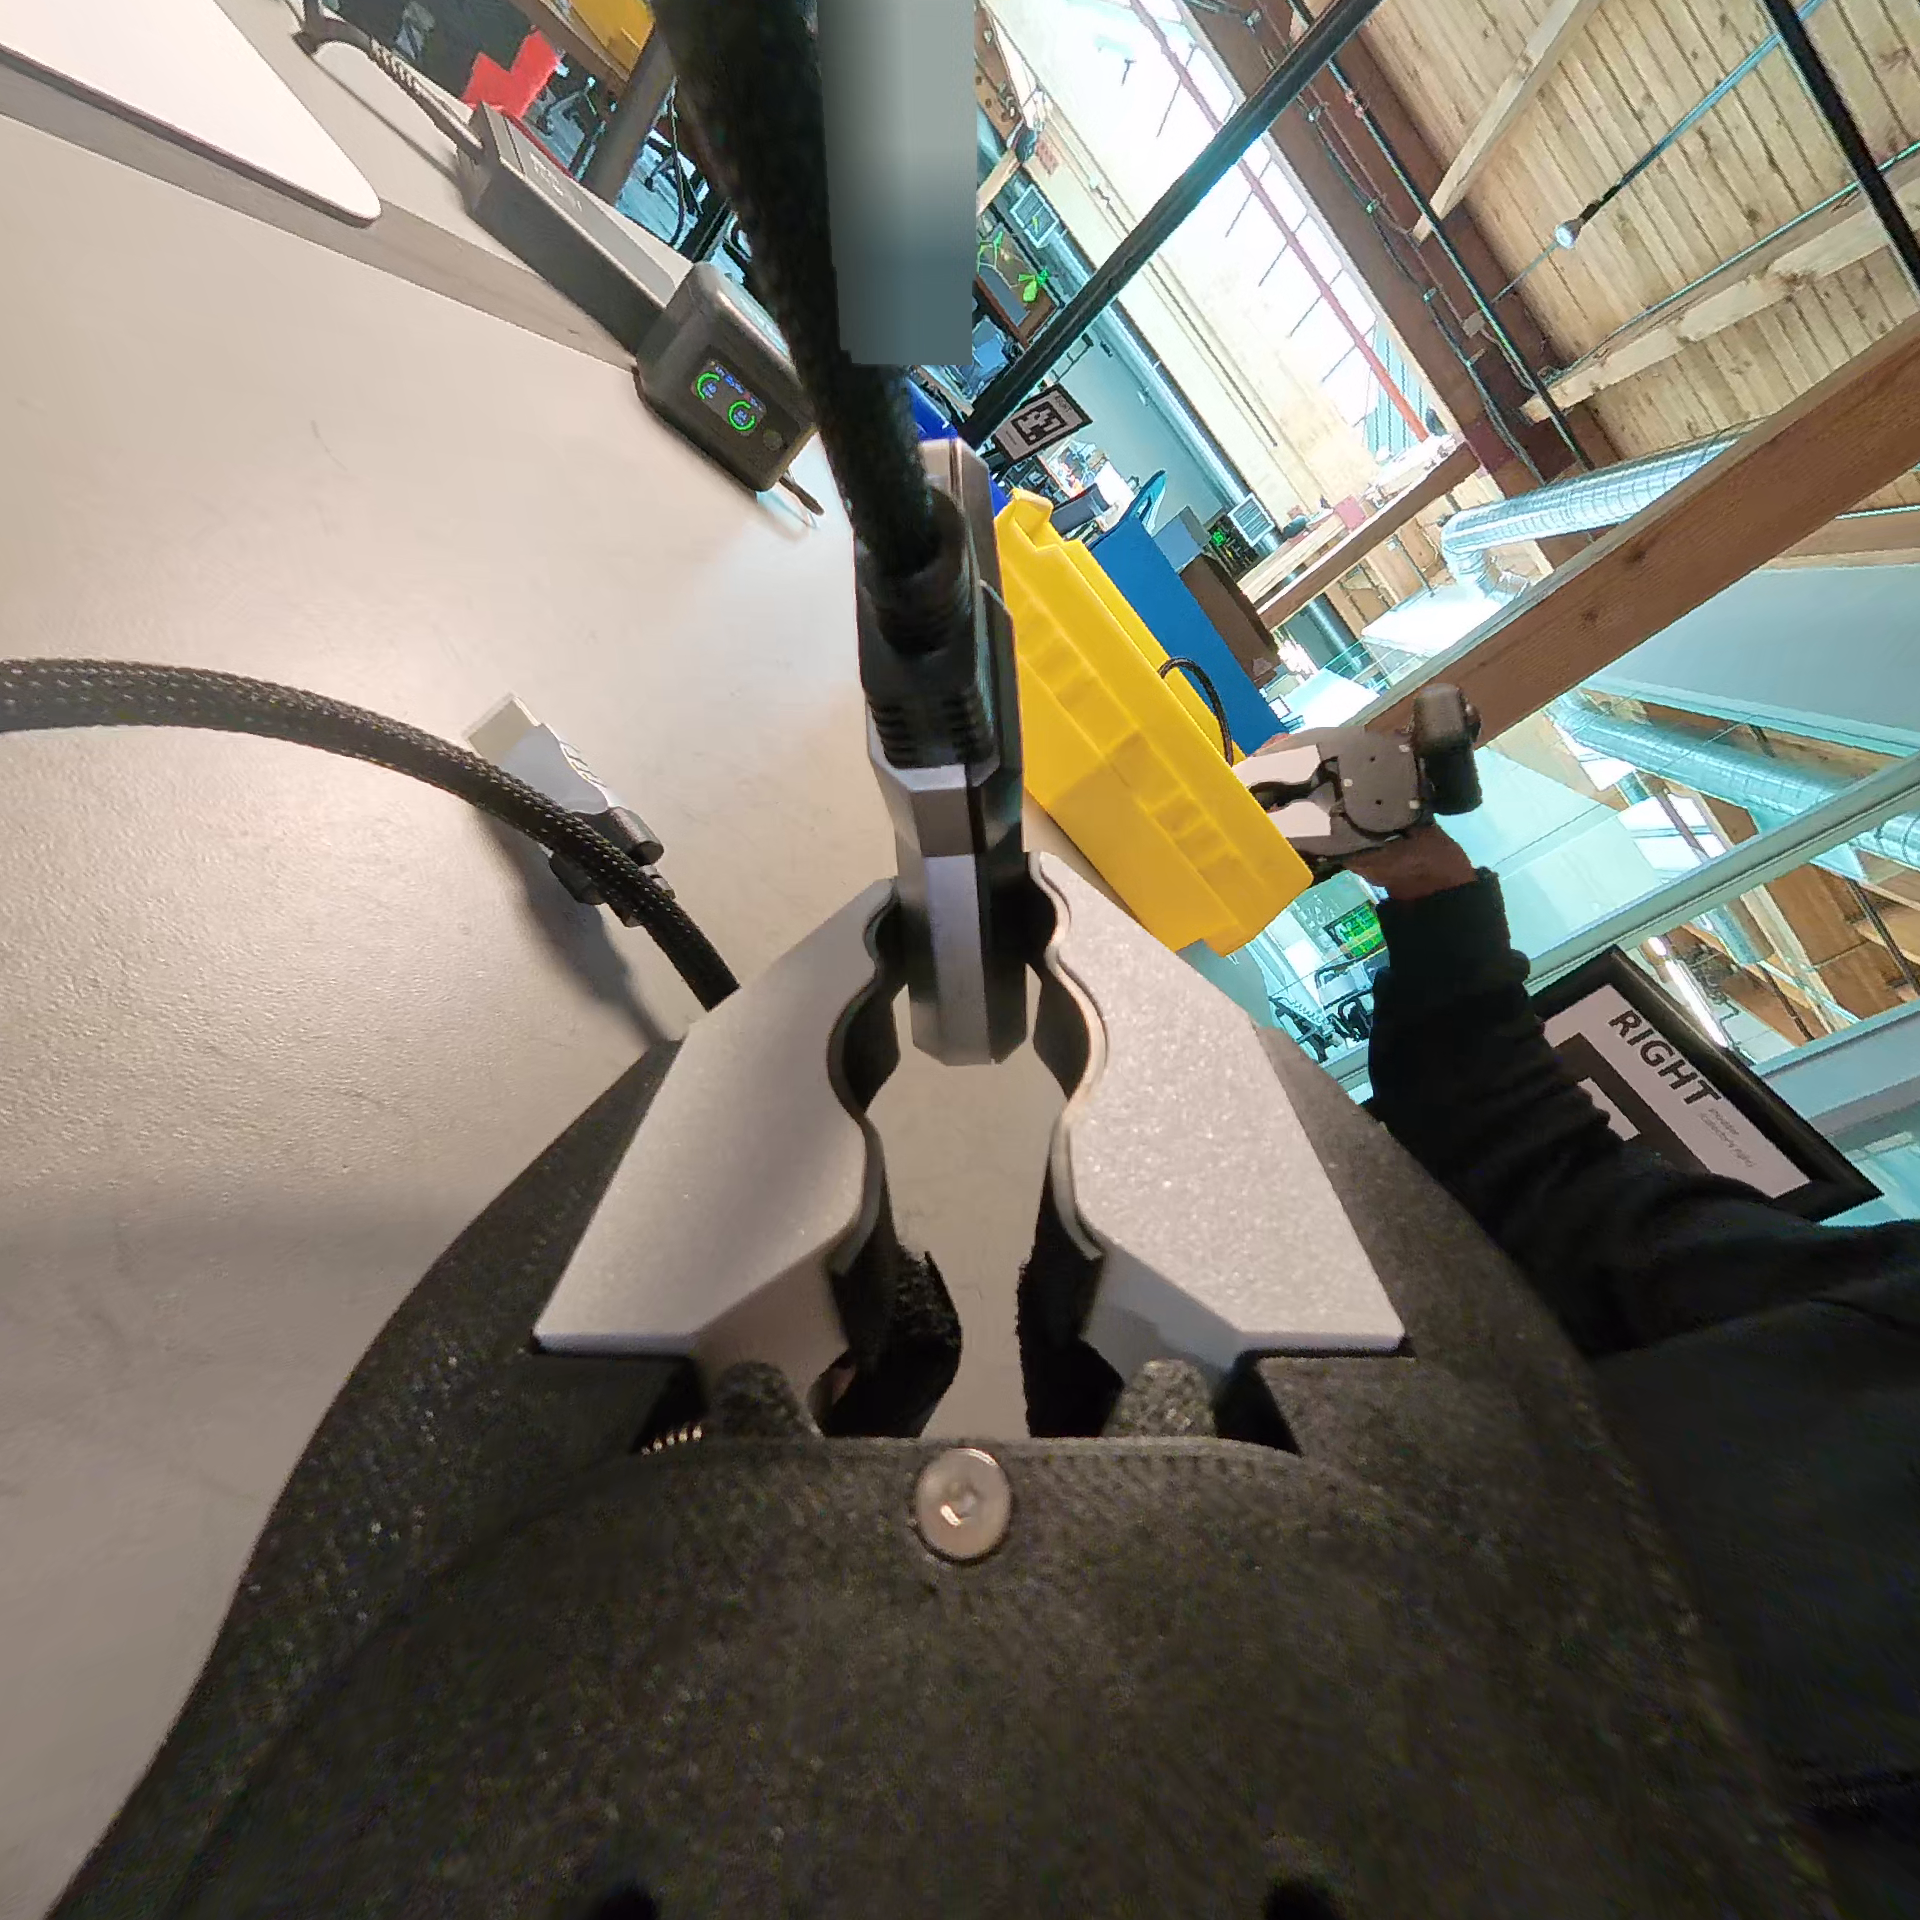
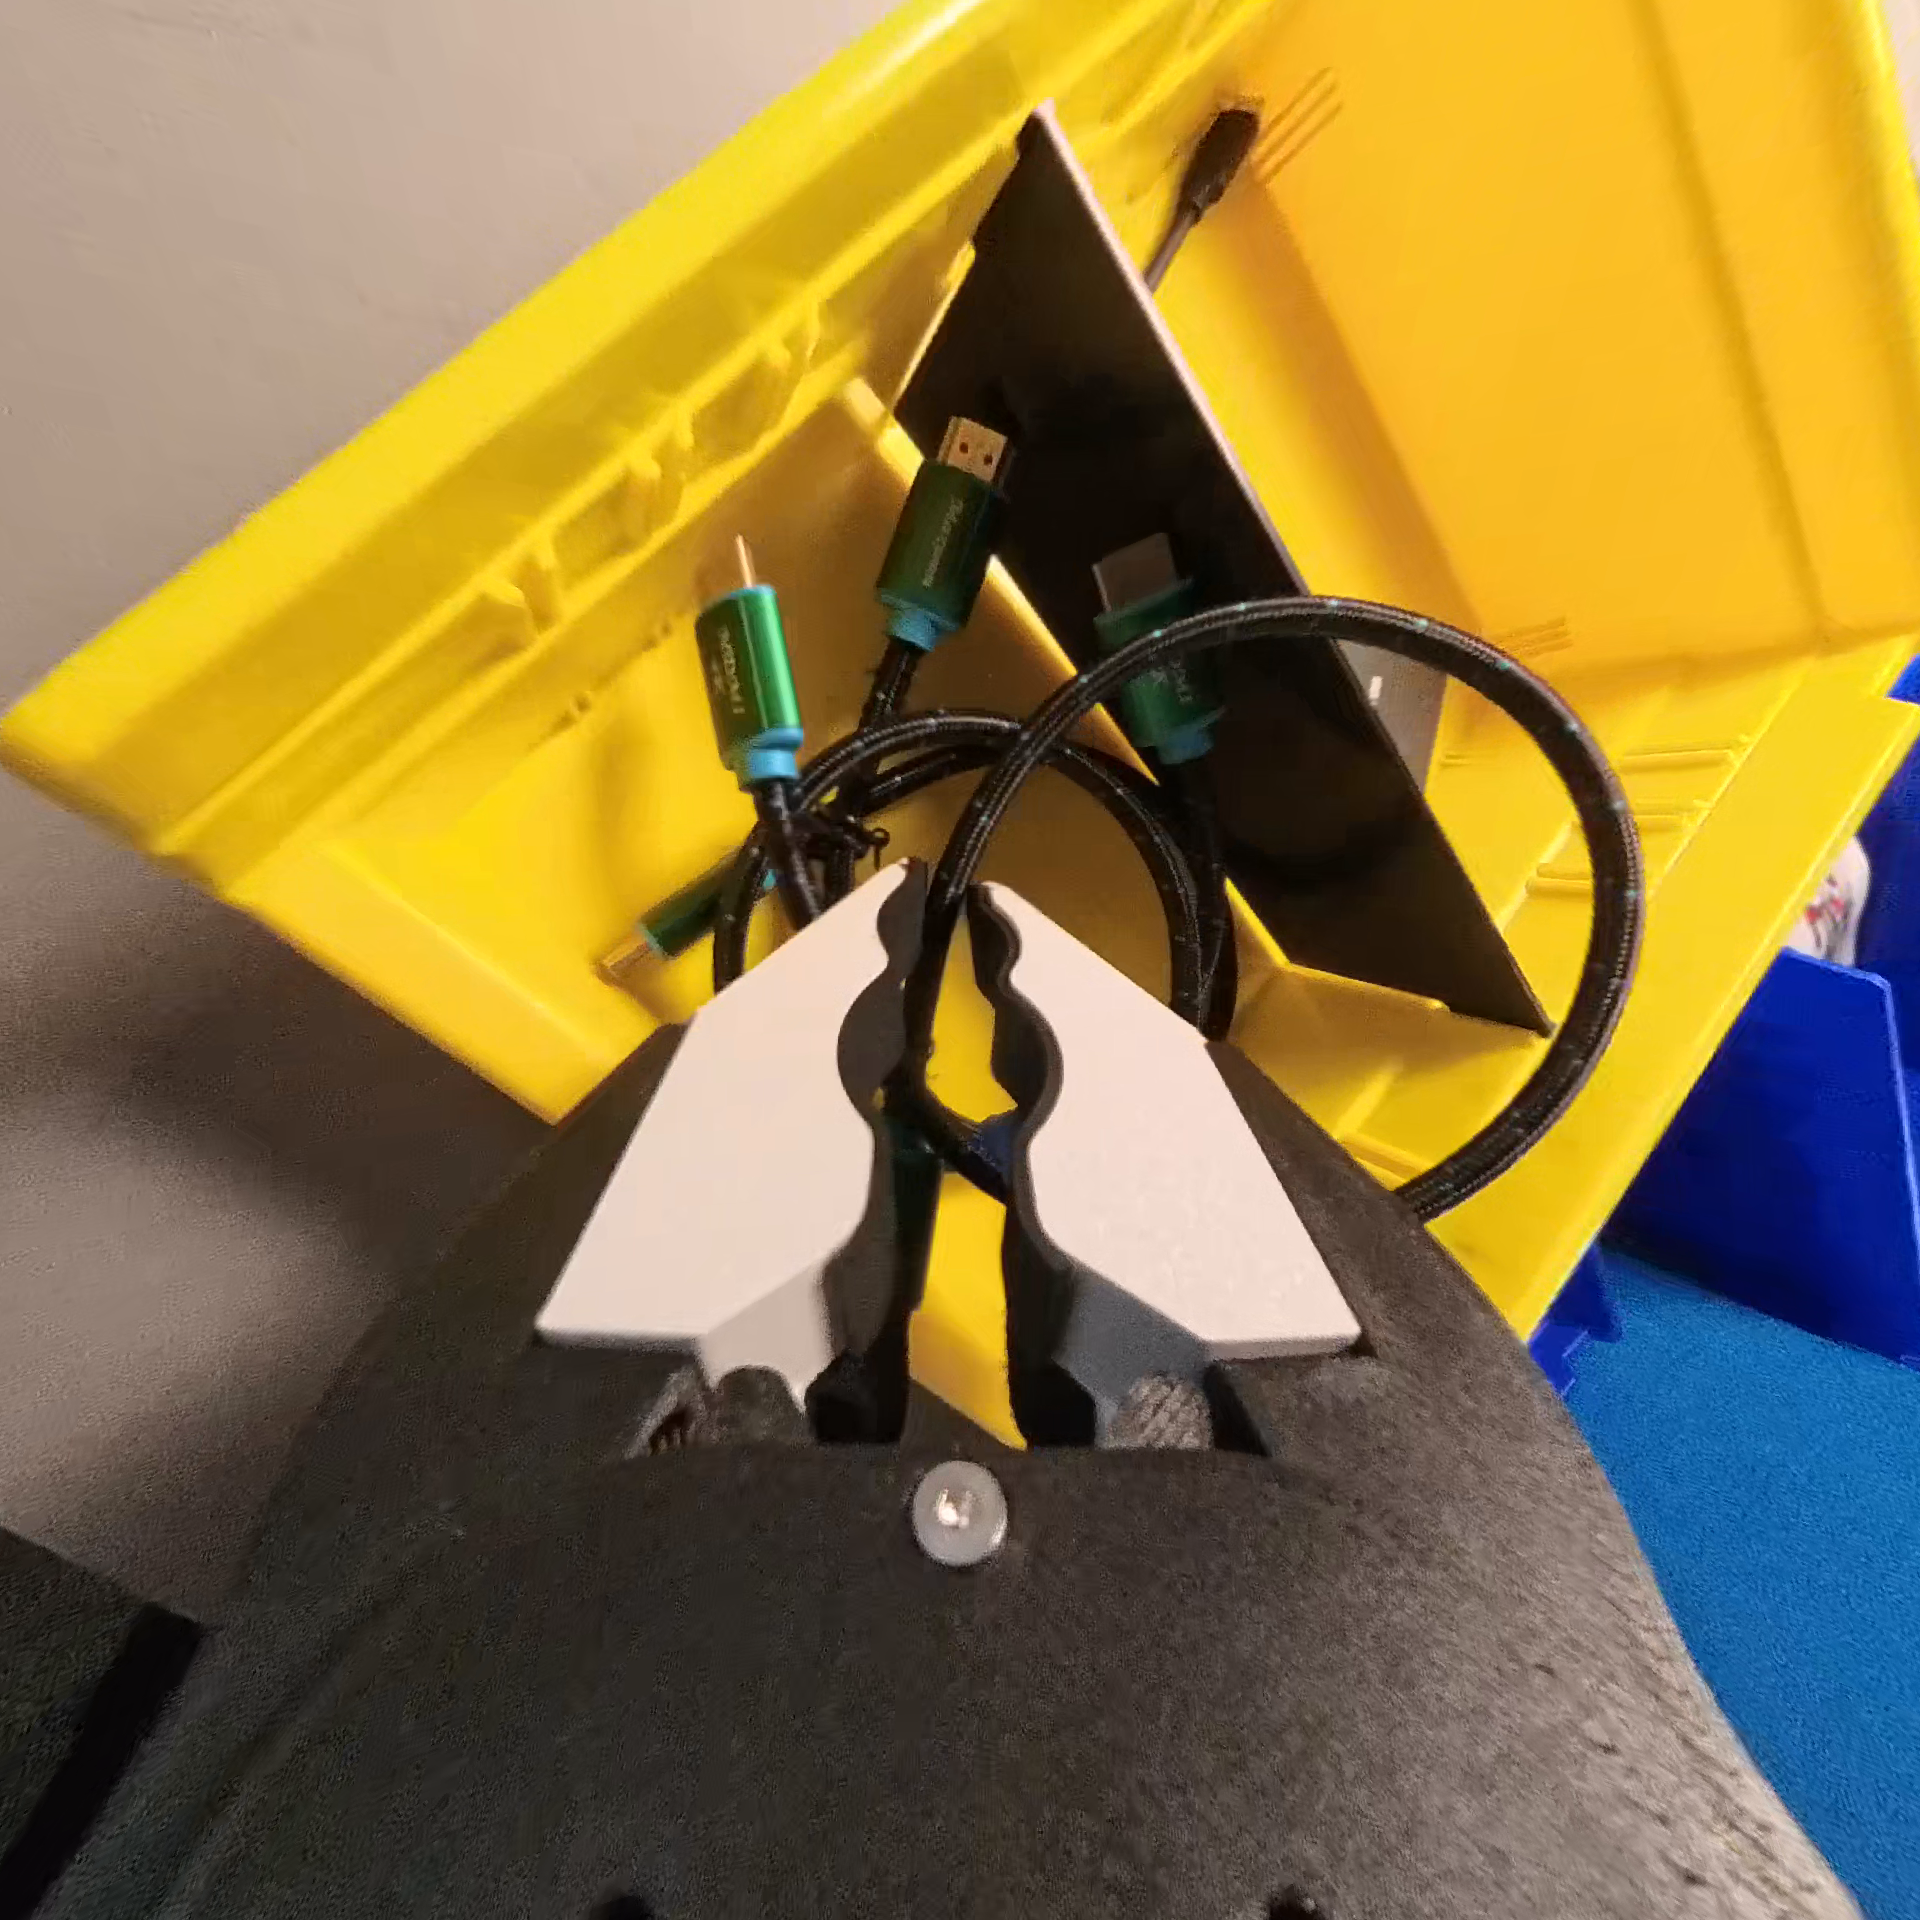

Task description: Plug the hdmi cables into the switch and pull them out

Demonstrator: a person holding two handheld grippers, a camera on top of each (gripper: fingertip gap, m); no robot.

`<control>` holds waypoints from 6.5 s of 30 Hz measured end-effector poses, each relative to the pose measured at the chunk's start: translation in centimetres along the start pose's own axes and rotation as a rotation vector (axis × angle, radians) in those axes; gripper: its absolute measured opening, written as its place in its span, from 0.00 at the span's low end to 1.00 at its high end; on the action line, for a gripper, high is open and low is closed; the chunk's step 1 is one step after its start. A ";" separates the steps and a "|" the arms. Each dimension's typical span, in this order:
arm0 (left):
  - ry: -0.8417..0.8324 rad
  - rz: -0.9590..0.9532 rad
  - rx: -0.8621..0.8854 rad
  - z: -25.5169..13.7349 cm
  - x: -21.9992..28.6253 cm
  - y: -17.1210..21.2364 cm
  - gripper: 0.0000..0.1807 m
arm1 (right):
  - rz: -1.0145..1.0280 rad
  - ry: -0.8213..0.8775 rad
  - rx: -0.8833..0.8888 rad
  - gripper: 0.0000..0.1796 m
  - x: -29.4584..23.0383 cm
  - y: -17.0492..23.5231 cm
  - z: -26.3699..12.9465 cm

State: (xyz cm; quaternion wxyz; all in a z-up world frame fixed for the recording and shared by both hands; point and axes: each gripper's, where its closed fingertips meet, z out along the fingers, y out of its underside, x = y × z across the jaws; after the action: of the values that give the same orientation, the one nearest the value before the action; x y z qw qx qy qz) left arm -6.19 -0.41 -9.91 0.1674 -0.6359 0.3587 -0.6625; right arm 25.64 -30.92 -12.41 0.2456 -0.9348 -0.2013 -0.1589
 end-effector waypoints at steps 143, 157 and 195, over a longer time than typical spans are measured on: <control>-0.290 0.198 -0.022 -3.0 -4.6 -2.2 0.16 | 0.235 0.383 0.695 0.03 10.9 -26.0 -16.0; -0.301 0.235 -0.059 -2.4 -4.4 -1.4 0.15 | 0.244 0.491 0.215 0.04 17.9 -11.7 -2.3; -0.253 0.160 -0.065 -2.3 -4.5 -1.4 0.15 | 0.276 0.132 -0.091 0.11 15.6 -6.2 6.7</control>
State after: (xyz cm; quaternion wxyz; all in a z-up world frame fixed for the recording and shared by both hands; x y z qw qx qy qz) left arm -7.50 4.23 -12.11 0.2430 -0.6888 0.4054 -0.5497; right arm 37.69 -17.84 -9.38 0.2350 -0.9513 -0.0470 -0.1938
